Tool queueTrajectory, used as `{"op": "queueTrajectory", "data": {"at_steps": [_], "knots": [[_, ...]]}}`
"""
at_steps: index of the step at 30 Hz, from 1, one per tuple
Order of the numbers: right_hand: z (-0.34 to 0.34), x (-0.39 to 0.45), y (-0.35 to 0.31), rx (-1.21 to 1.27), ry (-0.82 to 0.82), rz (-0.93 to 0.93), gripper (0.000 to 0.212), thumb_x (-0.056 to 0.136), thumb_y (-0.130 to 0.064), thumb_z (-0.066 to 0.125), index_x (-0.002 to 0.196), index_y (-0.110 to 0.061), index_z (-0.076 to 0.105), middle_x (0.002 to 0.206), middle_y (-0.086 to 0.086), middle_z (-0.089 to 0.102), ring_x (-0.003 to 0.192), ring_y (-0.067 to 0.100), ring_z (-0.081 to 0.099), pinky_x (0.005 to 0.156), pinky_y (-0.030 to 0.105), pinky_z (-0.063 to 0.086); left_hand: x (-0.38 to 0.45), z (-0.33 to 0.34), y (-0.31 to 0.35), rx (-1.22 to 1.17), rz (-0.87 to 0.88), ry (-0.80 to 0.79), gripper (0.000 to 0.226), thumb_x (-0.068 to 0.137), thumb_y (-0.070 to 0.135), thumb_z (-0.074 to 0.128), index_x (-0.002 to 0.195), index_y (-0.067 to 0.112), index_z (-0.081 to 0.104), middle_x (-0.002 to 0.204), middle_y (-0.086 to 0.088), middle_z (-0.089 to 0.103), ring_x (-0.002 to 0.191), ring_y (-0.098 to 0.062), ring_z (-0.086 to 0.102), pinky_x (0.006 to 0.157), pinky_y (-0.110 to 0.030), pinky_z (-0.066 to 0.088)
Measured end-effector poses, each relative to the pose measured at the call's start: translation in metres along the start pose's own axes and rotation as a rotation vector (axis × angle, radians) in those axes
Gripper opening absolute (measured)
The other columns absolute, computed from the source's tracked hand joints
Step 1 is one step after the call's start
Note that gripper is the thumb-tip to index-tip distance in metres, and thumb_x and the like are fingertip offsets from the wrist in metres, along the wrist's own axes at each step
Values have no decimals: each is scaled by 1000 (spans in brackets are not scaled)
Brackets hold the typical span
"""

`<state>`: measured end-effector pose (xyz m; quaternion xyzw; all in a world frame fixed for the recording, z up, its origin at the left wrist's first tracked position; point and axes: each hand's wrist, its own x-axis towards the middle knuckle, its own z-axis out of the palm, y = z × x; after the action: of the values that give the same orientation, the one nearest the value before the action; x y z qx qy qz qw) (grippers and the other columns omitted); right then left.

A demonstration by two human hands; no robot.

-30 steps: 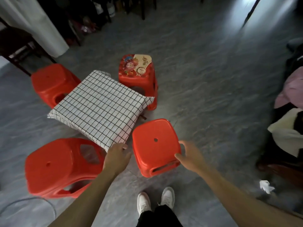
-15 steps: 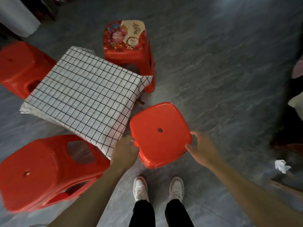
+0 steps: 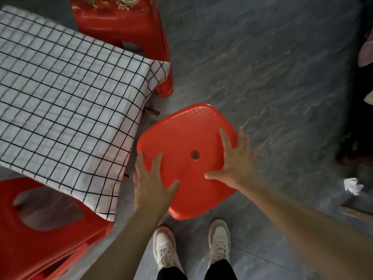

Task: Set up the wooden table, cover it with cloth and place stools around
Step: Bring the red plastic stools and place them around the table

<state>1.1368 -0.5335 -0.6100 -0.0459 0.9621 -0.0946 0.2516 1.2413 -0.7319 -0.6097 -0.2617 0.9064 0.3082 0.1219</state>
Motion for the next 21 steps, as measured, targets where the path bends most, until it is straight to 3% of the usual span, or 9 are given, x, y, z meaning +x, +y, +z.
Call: {"op": "queueTrajectory", "data": {"at_steps": [2, 4, 7, 12, 15, 18, 21], "knots": [[-4, 11, 2, 13, -69, 5, 149, 44, -64, 87, 149, -43, -17, 158, 14, -25, 148, 40, -10, 114, 68, 11, -7, 7, -4, -40, -3, 14, 91, 74, 44, 77, 148, 43, 23, 157, -6, 4, 139, -31, 25, 107, -50, 35], [-7, 15, 3, 59, -109, -19, 151, 42, -62, 89, 148, -46, -17, 158, 12, -27, 149, 37, -10, 116, 64, 17, -9, 12, -4, -99, -50, 19, 91, 75, 45, 76, 147, 47, 20, 147, -10, 22, 133, -29, 33, 105, -50, 38], [-8, 15, 4, 85, -96, -26, 149, 41, -64, 88, 147, -49, -15, 159, 14, -18, 149, 35, -4, 116, 63, 18, -5, 12, 0, -128, -111, 26, 90, 71, 45, 77, 143, 49, 23, 138, -11, 32, 126, -32, 40, 103, -51, 42], [-2, 4, 12, 165, 10, 68, 141, 43, -72, 82, 149, -45, -6, 158, 17, -1, 147, 35, 11, 113, 60, 27, 20, 6, 3, -70, -4, -32, 104, 57, 44, 86, 142, 49, 26, 141, -8, 35, 127, -29, 42, 105, -51, 41], [9, -10, 20, 174, 23, 150, 140, 46, -75, 79, 149, -43, -10, 156, 20, -1, 145, 38, 16, 111, 60, 31, 44, 0, 3, -41, 117, -88, 108, 55, 37, 89, 145, 41, 29, 144, -5, 36, 131, -27, 39, 110, -43, 35], [15, -19, 24, 195, 21, 180, 139, 49, -76, 76, 148, -42, -14, 153, 23, 1, 143, 40, 19, 109, 59, 34, 63, -3, 6, -59, 213, -110, 106, 58, 27, 90, 147, 32, 33, 154, -6, 28, 141, -20, 26, 112, -28, 20], [13, -19, 27, 205, 18, 183, 135, 51, -73, 78, 149, -42, -10, 150, 24, 8, 139, 39, 23, 109, 57, 36, 70, -2, 8, -73, 246, -67, 96, 62, 21, 88, 144, 27, 40, 156, -8, 25, 143, -18, 24, 115, -29, 20]]}}
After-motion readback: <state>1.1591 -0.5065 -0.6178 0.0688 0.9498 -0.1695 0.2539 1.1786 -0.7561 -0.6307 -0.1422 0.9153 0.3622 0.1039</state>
